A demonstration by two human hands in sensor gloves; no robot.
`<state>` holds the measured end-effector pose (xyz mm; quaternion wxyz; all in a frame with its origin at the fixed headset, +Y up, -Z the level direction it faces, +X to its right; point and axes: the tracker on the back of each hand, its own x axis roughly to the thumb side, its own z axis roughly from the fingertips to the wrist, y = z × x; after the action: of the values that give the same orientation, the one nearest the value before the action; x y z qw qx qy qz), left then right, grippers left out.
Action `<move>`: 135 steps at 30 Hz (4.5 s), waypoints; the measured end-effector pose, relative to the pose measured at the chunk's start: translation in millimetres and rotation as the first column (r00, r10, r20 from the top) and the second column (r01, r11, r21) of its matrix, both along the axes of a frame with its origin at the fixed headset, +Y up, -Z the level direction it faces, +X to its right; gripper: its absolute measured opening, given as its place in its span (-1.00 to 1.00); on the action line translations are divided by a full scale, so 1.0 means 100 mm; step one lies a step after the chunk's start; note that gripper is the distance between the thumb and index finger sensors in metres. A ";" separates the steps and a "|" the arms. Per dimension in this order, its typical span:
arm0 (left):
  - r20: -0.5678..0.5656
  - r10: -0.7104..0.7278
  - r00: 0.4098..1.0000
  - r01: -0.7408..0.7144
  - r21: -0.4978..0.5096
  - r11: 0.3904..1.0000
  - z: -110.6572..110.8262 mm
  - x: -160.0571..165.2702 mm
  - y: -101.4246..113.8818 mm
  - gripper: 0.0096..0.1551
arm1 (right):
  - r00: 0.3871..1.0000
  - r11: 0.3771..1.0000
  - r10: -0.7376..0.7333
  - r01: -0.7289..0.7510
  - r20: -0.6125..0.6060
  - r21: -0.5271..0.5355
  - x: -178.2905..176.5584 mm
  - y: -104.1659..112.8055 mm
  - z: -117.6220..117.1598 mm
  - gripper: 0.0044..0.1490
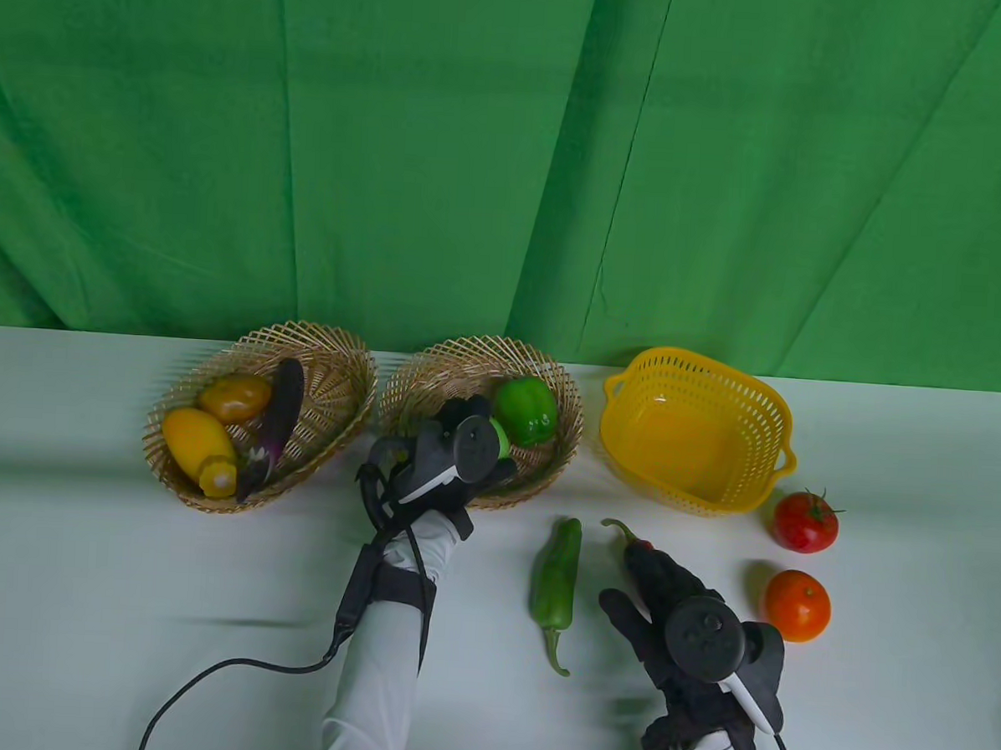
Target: Place 10 objects into 3 containers, with green background
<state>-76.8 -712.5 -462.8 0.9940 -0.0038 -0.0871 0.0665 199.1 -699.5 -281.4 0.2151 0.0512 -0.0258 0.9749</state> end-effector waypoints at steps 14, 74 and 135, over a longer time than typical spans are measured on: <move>0.065 0.037 0.997 -0.037 -0.001 0.999 0.20 -0.18 0.21 -0.15 | 1.000 1.000 0.003 -0.003 -0.022 -0.011 -0.06 -0.02 -0.01 0.00; 0.011 0.088 0.996 -0.089 0.161 0.983 1.97 -1.78 -0.11 -0.17 | 0.995 0.999 0.026 -0.030 -0.097 -0.034 -0.40 -0.16 -0.01 0.02; 0.056 0.176 0.983 -0.184 0.209 0.960 2.03 -1.83 0.03 -0.18 | 0.942 0.944 0.323 -0.313 0.088 -0.104 -1.11 -0.06 -0.57 -0.18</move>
<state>-259.8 -709.5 -260.3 0.9766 0.1095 -0.1122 0.1469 88.5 -705.2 -338.4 0.0552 -0.0057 0.0147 0.9983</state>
